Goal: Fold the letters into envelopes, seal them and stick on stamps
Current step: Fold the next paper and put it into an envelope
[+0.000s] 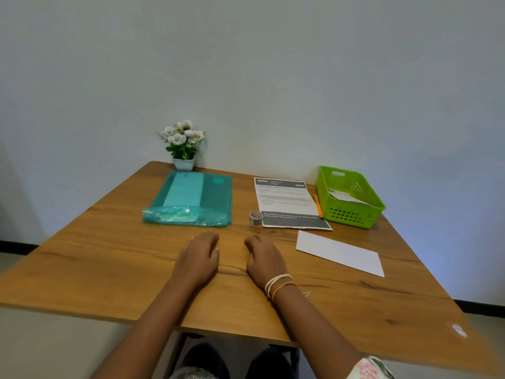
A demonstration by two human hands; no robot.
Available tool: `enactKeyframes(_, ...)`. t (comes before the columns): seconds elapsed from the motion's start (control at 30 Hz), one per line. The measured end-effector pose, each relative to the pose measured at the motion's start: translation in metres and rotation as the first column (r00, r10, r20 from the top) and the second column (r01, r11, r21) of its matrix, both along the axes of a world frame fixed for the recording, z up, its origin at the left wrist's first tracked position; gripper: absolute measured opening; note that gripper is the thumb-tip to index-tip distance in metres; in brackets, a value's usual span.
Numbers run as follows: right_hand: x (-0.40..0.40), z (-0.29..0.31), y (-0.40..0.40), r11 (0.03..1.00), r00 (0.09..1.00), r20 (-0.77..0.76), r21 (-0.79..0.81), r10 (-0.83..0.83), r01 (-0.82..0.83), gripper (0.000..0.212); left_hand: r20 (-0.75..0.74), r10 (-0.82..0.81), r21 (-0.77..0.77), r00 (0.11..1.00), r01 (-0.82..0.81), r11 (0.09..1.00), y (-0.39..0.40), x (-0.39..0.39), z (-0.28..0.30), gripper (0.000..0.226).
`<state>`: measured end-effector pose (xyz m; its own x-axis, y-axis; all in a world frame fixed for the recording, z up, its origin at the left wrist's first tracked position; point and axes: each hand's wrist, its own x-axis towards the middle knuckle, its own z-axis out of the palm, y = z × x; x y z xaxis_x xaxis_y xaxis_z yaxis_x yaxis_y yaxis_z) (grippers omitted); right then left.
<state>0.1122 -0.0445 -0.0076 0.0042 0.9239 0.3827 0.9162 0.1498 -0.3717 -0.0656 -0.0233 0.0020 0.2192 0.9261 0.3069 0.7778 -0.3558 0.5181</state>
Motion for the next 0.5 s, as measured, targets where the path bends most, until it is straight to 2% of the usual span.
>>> enactKeyframes(0.17,-0.026,0.002,0.025,0.997,0.999,-0.034,0.07,0.014,-0.011,0.035,0.046,0.112,0.025,0.993,-0.114,0.993,0.011,-0.025,-0.001,0.036)
enactKeyframes(0.3,-0.05,0.01,0.056,0.986,0.997,0.004,0.148,0.076,-0.076,0.04,0.057,0.138,0.065,0.989,-0.141,0.988,0.009,-0.02,0.0,0.033)
enactKeyframes(0.37,-0.062,0.018,0.078,0.994,0.996,0.013,0.071,0.086,-0.087,0.047,0.066,0.137,0.071,0.988,-0.141,0.987,0.01,-0.021,0.0,0.031)
enactKeyframes(0.5,-0.079,0.038,0.115,0.967,0.993,0.065,-0.242,0.096,-0.078,0.061,0.097,0.123,0.085,0.988,-0.131,0.988,0.013,-0.024,-0.001,0.023)
